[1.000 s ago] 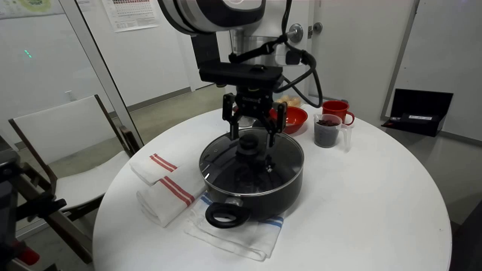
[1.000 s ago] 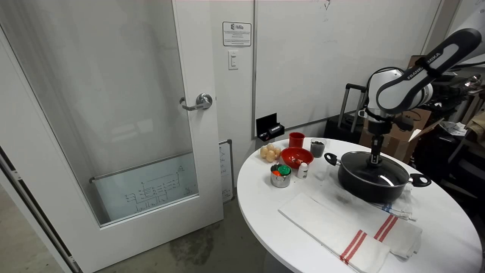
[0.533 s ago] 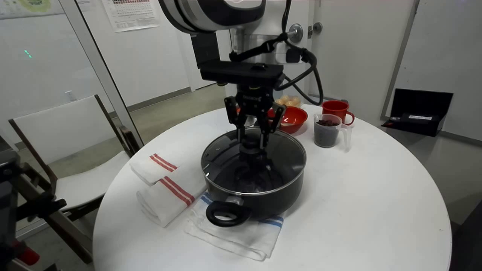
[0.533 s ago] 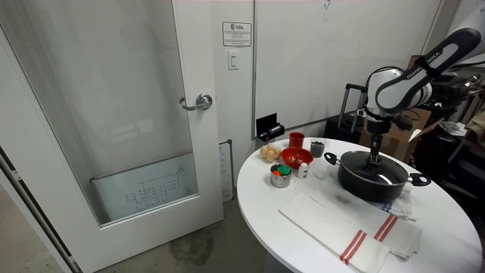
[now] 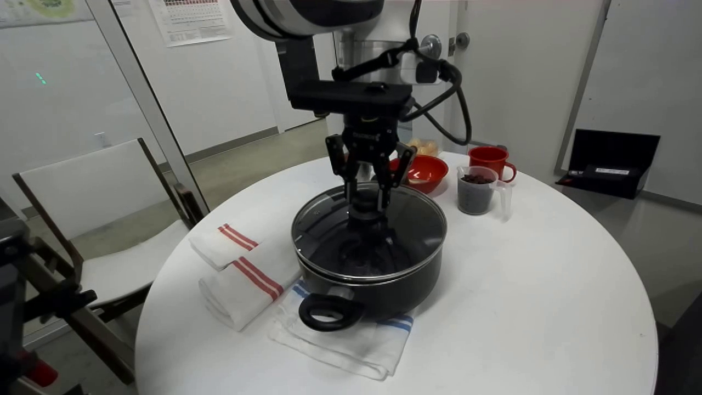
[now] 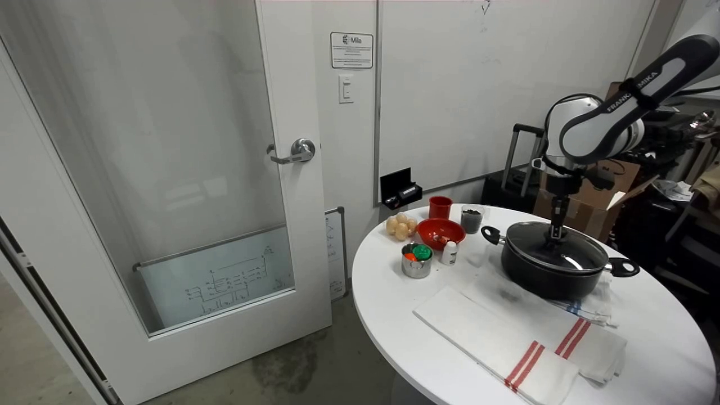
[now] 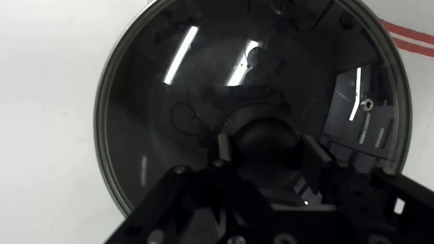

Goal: Remove the lid from the pot and put it on the table

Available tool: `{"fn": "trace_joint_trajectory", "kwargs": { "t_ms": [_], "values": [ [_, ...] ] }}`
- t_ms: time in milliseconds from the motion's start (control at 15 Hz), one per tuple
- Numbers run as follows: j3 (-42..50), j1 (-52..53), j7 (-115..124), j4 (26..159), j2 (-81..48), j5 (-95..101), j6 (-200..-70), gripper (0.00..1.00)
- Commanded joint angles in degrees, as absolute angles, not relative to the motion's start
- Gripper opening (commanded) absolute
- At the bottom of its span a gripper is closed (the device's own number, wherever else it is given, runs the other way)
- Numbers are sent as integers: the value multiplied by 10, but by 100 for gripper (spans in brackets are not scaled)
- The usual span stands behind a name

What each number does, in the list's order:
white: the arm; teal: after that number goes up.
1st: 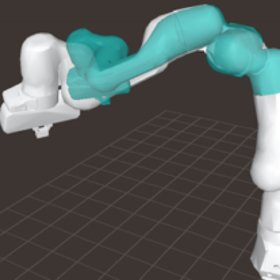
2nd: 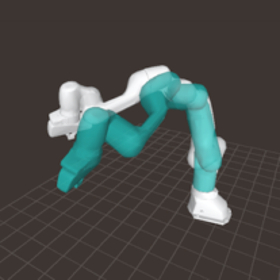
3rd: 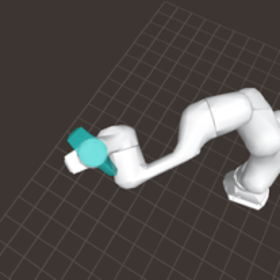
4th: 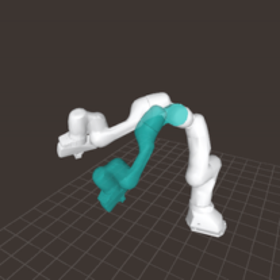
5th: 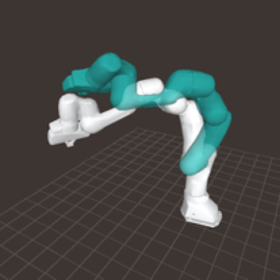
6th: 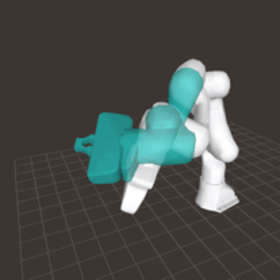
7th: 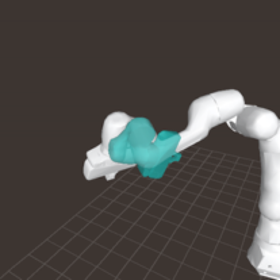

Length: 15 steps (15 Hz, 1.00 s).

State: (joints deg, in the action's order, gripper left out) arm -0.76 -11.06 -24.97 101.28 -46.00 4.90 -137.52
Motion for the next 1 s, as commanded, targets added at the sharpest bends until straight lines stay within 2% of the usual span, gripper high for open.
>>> {"fn": "trace_joint_trajectory", "kwargs": {
  "t_ms": [0, 400, 933],
  "values": [
    [-5, -111, -249, 1066, -391, 59, -1380, 26],
    [-10, -89, -251, 1088, -333, 77, -1376, 26],
    [-43, -22, -261, 1049, -355, 107, -1355, 26]
  ]
}}
